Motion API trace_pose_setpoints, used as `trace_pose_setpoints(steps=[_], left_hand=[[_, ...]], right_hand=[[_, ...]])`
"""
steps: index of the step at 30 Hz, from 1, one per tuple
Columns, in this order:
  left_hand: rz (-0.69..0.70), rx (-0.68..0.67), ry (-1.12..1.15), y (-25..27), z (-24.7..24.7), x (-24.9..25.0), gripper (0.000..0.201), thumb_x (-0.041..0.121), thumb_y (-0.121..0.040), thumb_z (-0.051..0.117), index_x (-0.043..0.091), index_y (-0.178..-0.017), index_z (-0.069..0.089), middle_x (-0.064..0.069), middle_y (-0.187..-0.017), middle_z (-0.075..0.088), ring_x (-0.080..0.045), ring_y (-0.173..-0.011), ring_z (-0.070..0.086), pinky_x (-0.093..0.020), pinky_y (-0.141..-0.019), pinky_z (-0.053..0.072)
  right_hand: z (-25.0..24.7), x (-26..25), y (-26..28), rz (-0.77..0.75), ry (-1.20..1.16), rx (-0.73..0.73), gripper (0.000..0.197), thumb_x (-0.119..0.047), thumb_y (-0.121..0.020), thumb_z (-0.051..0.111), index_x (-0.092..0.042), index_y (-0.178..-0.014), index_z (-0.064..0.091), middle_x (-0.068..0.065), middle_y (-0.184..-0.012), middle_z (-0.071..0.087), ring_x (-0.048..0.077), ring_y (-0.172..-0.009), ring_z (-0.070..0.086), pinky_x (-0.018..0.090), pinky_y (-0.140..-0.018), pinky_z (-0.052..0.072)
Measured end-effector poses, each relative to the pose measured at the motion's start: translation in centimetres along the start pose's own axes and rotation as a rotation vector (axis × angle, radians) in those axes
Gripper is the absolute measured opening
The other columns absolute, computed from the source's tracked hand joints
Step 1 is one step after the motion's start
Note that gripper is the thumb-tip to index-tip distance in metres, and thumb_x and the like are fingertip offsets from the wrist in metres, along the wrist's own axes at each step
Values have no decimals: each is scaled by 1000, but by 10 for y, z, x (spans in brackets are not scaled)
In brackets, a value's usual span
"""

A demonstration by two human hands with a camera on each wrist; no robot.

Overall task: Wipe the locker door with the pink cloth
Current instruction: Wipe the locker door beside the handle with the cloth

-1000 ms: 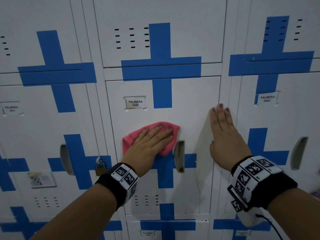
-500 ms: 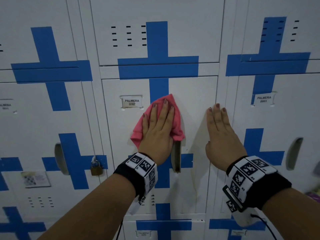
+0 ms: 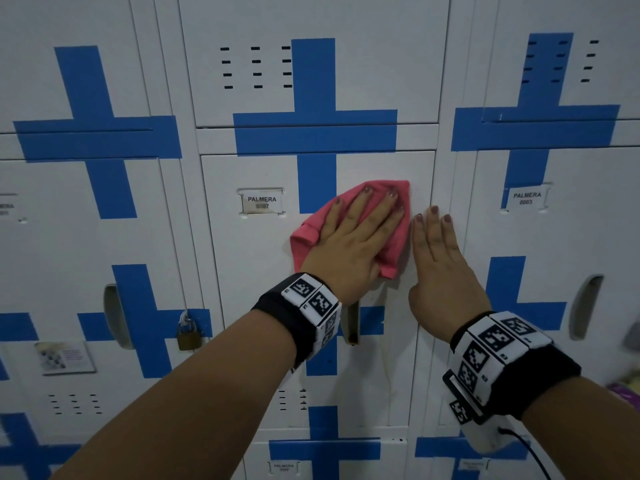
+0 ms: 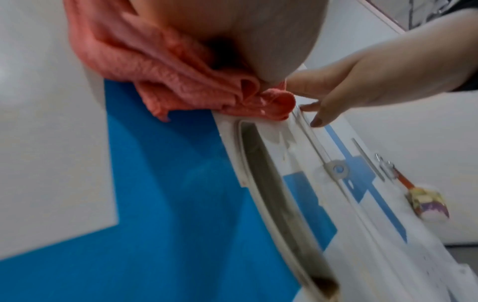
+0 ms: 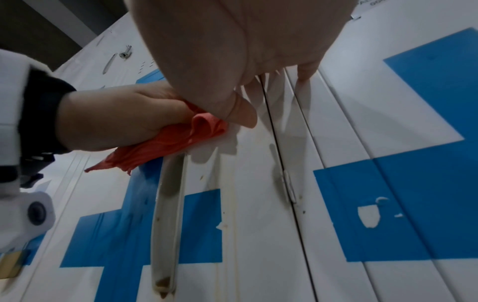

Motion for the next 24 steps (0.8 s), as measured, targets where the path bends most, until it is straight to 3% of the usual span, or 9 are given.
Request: trace_pose_setpoints(steps=[4,7,11,15,17,19,24], left_hand=[[139,-1,-30,5,5,2,59,29,-85,33,27,-144,32,4,-154,26,-23,-143,15,-40,-114,-8],[186,40,15,11,8,4,53,20,-84,49,26,-136,46,3,-148,38,-23,-140,25,-39,-115,-1],[241,33,60,26,14,6,49,22,-83,37,25,-129,55,4,-142,47,-23,-138,31,-37,-114,2],[306,42,96,37,17,0,40,16,-79,51,24,-117,63,4,-133,56,-22,-131,41,-35,-114,4],[306,44,135,42,18,-4,38,14,-79,46,22,-110,67,3,-127,60,-23,-126,46,-35,-113,9],[291,46,159,49,21,-10,41,16,-80,37,21,-108,67,3,-125,61,-21,-125,44,-36,-113,12],[209,105,183,66,23,-25,42,14,-85,39,19,-121,60,1,-137,52,-18,-134,31,-35,-115,12]], right_hand=[[1,1,0,2,-10,-1,93,-1,-77,44,-19,-141,-21,-3,-147,-30,16,-138,-25,37,-118,3],[-1,2,0,3,-6,3,90,0,-77,42,-16,-144,-17,-3,-147,-29,17,-139,-22,38,-118,8],[-1,3,0,6,-14,-10,91,0,-77,42,-22,-140,-20,-5,-146,-31,14,-138,-24,39,-118,9],[-1,4,1,21,1,-27,91,1,-78,40,-24,-137,-24,-6,-144,-34,12,-137,-26,41,-117,13],[-2,4,1,23,7,-31,91,1,-78,40,-24,-137,-25,-5,-145,-34,13,-137,-25,41,-116,15],[-2,4,1,23,13,-38,92,1,-79,40,-24,-137,-26,-4,-145,-34,13,-138,-25,41,-117,14],[-2,4,1,22,11,-41,91,3,-77,39,-20,-142,-20,-4,-146,-32,14,-138,-23,42,-117,13]])
Point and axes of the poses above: each hand's wrist, its own y-axis away from the middle knuckle, its own z-axis out of the palm, x = y × z, the point moved 5 cm from there along -y, towards the middle knuckle
